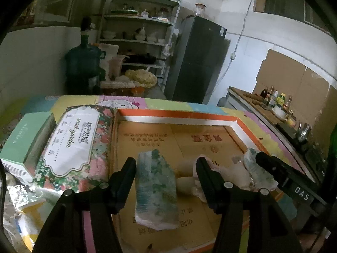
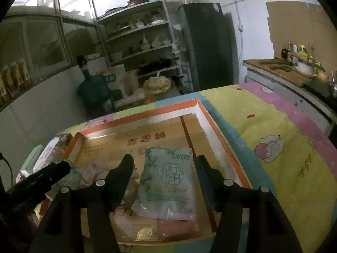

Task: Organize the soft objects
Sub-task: 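Lower both tissue packs into the tray and open both tools, then move both tools back over the soft items on the bed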

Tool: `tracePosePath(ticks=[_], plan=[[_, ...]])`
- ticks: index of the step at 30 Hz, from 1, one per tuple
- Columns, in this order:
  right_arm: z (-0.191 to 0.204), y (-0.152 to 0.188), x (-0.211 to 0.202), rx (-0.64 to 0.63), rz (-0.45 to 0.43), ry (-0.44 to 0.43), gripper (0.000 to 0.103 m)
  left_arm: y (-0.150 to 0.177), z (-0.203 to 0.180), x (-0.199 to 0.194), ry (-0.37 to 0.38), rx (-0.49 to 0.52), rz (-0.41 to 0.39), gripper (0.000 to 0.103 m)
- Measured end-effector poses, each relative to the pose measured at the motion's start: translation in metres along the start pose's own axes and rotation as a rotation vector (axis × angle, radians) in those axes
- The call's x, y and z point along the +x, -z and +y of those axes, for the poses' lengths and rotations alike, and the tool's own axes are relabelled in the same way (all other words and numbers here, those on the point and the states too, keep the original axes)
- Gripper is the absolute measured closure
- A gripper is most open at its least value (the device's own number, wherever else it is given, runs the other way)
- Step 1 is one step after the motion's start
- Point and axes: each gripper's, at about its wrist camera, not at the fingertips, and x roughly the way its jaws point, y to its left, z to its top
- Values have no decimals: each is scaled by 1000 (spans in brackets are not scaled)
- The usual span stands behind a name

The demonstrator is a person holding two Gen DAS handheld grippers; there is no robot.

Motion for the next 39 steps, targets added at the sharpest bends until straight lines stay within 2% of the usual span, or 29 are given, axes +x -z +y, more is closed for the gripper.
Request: tracePosePath(ticks=[5, 11, 21, 29, 39], plan=[[1, -1, -6, 2, -28, 8, 36, -2, 0, -8, 0, -4, -23, 36], [2, -4, -14, 13, -48, 8, 35, -4, 2, -17, 6, -3, -42, 34], [13, -7, -36, 9, -98, 1, 30, -7, 2, -40, 19, -2, -90, 25], [27, -7, -51, -1, -120, -12, 29, -9, 9, -61, 14, -6, -123, 24], [63, -8, -66, -49, -140, -55, 29, -7, 30, -90, -26, -21, -170, 24]])
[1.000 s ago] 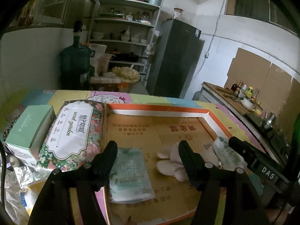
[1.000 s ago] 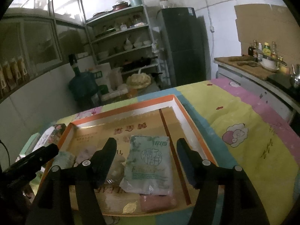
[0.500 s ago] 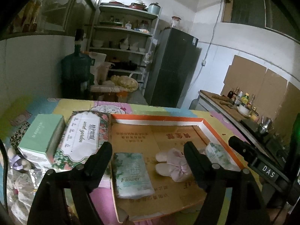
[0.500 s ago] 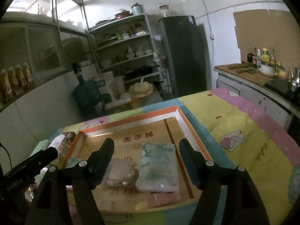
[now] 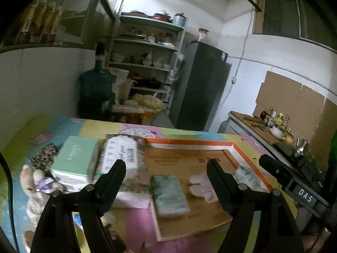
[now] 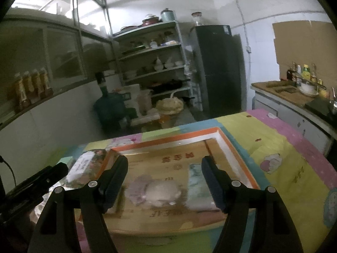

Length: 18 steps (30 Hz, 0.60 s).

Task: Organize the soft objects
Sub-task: 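Move both tools back over the soft items on the bed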

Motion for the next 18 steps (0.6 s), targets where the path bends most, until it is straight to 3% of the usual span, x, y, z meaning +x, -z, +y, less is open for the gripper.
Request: tracePosePath(ticks=[18], plan=[[89, 12, -1, -109, 23, -118, 29, 5, 79, -53, -102, -77, -69, 24]])
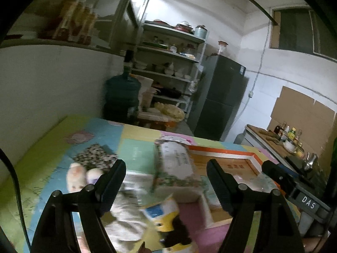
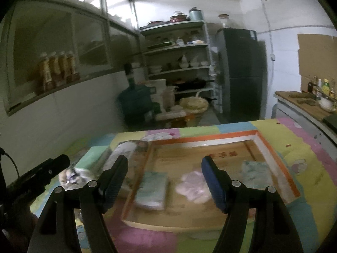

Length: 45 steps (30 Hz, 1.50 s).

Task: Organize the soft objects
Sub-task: 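Move both tools back over the soft items on the bed, then grasp the yellow snack bag with the right tool while the left tool grasps the clear bag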

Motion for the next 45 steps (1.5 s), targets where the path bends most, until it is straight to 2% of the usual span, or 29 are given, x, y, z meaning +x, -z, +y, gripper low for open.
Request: tracePosePath(ticks=[11, 17, 22, 29, 31, 36, 45], plan=[[68, 16, 15, -77, 46, -82, 29, 6, 59, -25, -30, -54, -20, 24], [92, 27, 21, -98, 79, -106, 29, 15, 87, -40, -11, -50, -19, 24], [111, 35, 24, -118, 97, -115, 29, 27, 105, -48, 68, -15, -6, 24], [123, 43, 24, -141, 114, -107, 29, 48, 116, -47, 267, 79, 73, 24], [123, 45, 24, -141, 118, -103, 29, 54, 117, -44, 304, 99, 100, 24], [122, 49, 24, -144, 131, -91, 29, 66, 113, -37, 349, 117, 133, 24], [122, 59, 30, -145, 171, -98, 29, 78, 109, -26, 311, 121, 177, 24]])
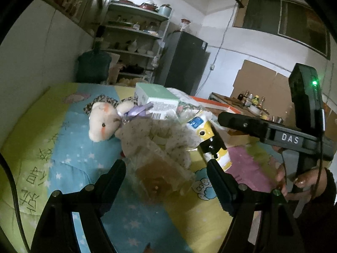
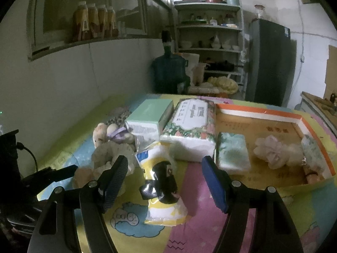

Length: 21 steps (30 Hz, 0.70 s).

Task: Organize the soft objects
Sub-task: 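Grasp the yellow snack bag with the right tool while the left tool grasps the clear bag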

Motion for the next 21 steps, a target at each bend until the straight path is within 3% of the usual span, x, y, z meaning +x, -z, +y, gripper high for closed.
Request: tracePosePath(ticks=[2, 8, 16, 19, 21], plan=[[1, 2, 1, -3, 7, -8, 29, 1, -1, 2, -10, 1, 15, 24], [9, 7, 5, -32, 27, -38, 29, 6, 0, 5, -65, 3, 29, 44], [8, 13, 17, -63, 75, -32, 31, 10, 9, -4, -41, -50, 8, 49], [9, 16, 23, -84, 102, -13, 39, 10, 9, -11, -42, -51, -8, 50], [8, 19, 28, -97, 121, -5, 50, 9, 8, -16, -41, -51, -22, 50]])
